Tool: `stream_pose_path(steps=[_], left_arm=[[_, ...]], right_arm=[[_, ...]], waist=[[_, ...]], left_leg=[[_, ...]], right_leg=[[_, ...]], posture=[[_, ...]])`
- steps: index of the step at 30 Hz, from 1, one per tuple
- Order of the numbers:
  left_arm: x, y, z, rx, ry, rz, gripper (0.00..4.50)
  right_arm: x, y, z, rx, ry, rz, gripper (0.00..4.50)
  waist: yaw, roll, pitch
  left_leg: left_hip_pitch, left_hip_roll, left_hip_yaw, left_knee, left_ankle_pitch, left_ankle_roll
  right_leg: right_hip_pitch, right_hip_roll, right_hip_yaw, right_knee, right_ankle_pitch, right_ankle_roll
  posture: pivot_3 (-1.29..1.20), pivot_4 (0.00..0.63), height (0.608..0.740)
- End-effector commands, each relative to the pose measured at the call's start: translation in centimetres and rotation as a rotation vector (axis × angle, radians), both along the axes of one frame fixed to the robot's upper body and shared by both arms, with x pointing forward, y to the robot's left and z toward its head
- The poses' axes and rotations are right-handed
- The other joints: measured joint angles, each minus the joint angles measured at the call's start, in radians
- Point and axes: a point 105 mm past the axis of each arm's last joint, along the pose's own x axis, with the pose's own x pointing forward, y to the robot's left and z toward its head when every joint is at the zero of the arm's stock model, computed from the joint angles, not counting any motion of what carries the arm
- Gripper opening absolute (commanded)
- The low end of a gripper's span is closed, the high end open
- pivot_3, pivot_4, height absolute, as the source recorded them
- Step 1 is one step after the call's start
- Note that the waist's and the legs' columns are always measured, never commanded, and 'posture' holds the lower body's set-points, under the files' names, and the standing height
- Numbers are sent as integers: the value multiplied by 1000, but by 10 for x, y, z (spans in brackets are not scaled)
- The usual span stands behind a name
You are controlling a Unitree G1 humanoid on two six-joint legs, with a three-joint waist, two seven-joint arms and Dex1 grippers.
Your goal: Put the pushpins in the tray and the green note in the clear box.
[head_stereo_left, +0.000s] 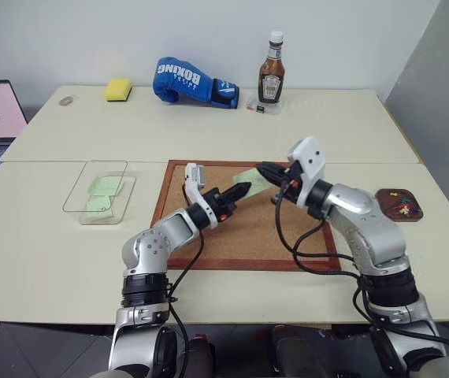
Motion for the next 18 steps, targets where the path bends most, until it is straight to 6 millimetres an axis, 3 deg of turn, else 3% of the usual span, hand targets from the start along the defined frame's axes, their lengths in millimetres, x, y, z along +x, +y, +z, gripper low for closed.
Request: stream_pose_path(steps=[1, 6, 10, 15, 18], left_arm=[[-4, -11, -1, 79, -49, -49, 15], [-16, -39, 24, 241, -287, -173, 15], [-31, -68, 44, 411, -593, -299, 15], [-46, -91, 43, 586, -887, -427, 15], [-48, -100, 36, 635, -965, -473, 15]], right_arm=[[-3, -32, 20, 21, -67, -119, 0], [0, -87, 19, -26, -92, -367, 0], [-3, -163, 2, -68, -60, -733, 0], [-15, -216, -8, -53, -13, -953, 0], [-19, -245, -15, 5, 61, -1044, 0]], waist=[[1, 0, 0], [7, 0, 0], [19, 0, 0], [23, 1, 0], [22, 1, 0]], left_leg=[[0, 0, 0, 0, 0, 0], [-3, 0, 0, 0, 0, 0], [-6, -1, 0, 1, 0, 0], [-9, -2, 2, 1, 0, 0], [-10, -2, 3, 1, 0, 0]], right_leg=[[0, 0, 0, 0, 0, 0], [-1, 0, 0, -1, 0, 0], [-4, -1, 0, -1, 0, 0], [-8, -1, 2, -1, 0, 0], [-9, -1, 2, 0, 0, 0]], posture=[[0, 150, 740], [0, 150, 740], [0, 150, 740], [0, 150, 740], [0, 150, 740]])
